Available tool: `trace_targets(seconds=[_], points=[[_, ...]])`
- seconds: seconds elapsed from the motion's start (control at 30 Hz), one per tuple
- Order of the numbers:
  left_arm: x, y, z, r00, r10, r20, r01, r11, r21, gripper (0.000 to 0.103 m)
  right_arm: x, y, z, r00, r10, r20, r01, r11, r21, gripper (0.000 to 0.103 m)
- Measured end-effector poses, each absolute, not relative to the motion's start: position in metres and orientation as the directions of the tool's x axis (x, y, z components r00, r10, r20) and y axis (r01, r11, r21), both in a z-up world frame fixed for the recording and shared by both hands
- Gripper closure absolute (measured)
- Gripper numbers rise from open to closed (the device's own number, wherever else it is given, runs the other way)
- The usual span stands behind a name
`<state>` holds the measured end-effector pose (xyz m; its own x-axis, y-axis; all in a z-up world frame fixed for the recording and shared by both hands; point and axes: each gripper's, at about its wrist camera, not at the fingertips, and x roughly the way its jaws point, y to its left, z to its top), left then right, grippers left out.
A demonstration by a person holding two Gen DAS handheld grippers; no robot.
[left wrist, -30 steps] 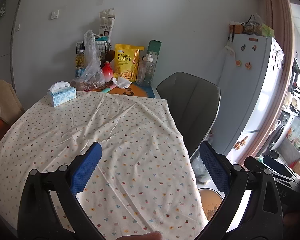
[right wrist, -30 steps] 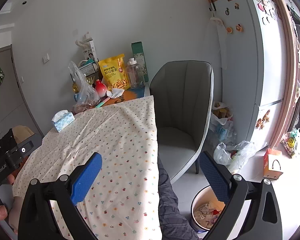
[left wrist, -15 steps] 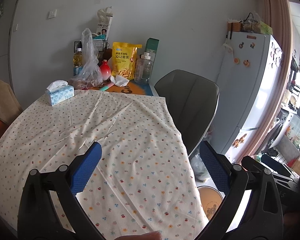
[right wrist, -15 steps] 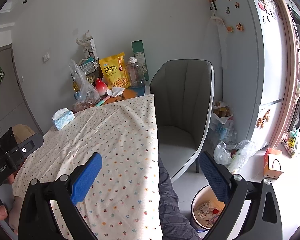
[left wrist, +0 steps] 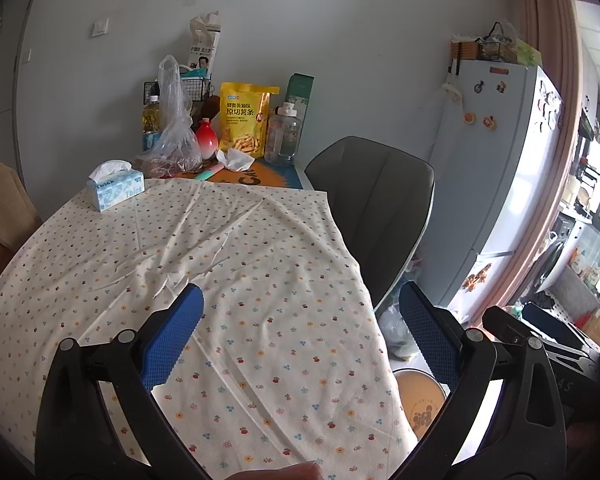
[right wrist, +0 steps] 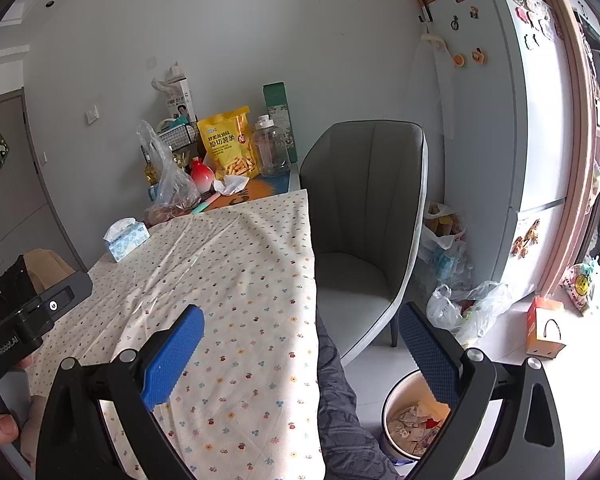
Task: Collect trash
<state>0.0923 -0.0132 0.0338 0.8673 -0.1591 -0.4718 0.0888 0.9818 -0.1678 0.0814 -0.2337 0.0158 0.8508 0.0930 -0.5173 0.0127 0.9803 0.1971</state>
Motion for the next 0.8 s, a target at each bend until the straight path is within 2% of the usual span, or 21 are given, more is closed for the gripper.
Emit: trace_targets(seconds=[0.8], points=[[0.0937, -0.017, 0.0312, 0.861, -0.173, -0.478, 0.109, 0.981, -0.159, 0.006, 0.0796, -0.2318, 0.0159, 0.855, 0.089, -0.511, 0.015, 0.98, 0.197, 0.008]])
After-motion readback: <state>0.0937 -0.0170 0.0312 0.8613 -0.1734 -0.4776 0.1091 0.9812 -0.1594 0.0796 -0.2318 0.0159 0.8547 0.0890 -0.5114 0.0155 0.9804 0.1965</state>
